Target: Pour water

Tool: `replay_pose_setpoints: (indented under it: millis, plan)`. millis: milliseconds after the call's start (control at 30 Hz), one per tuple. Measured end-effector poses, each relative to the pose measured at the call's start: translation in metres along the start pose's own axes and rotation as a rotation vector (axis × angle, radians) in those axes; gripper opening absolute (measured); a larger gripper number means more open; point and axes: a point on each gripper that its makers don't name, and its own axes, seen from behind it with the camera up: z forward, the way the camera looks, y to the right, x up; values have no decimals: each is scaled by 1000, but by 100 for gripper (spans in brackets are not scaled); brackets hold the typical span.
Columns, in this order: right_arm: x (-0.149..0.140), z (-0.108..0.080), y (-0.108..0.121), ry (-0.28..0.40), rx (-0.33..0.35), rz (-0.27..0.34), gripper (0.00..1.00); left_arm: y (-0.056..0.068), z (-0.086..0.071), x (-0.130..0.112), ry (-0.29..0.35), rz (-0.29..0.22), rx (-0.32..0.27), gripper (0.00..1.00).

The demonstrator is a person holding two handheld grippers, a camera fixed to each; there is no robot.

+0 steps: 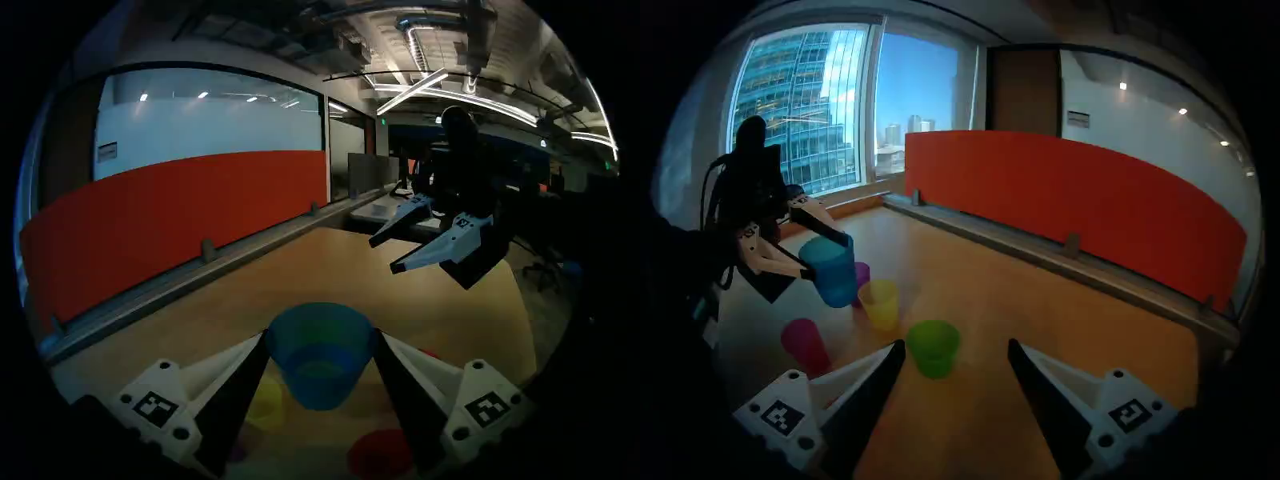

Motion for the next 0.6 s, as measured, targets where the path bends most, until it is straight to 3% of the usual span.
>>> replay_pose_setpoints:
  millis: [600]
  plan:
    - [-11,21,-5,-31,26,-28,99,-23,-35,45,138,-18,72,89]
